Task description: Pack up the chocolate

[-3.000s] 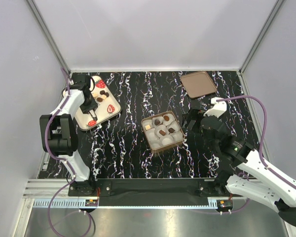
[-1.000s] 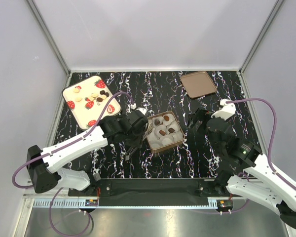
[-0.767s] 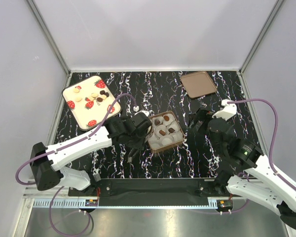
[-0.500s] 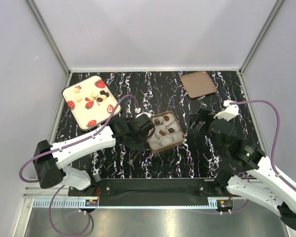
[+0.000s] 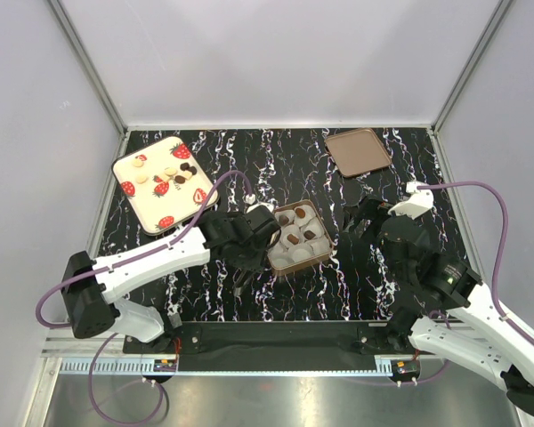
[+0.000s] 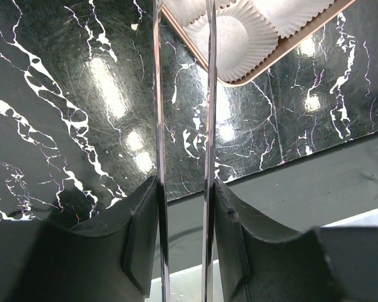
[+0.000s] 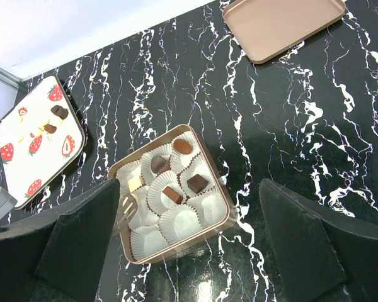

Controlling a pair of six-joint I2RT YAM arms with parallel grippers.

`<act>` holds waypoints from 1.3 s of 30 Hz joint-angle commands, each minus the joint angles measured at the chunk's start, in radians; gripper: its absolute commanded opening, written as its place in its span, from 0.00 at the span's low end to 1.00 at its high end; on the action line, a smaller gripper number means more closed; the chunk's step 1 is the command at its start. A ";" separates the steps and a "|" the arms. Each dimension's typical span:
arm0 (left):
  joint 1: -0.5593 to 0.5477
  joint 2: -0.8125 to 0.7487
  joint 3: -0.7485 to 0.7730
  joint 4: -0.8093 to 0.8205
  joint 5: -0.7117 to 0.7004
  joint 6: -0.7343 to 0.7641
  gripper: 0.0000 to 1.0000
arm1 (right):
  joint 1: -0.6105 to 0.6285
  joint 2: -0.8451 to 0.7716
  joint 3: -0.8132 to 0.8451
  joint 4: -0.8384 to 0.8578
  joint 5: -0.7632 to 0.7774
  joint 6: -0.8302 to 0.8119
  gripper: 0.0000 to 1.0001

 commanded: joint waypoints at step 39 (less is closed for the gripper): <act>0.828 0.061 0.237 0.090 -0.040 0.287 0.49 | -0.008 -0.006 -0.007 0.066 -0.070 0.015 1.00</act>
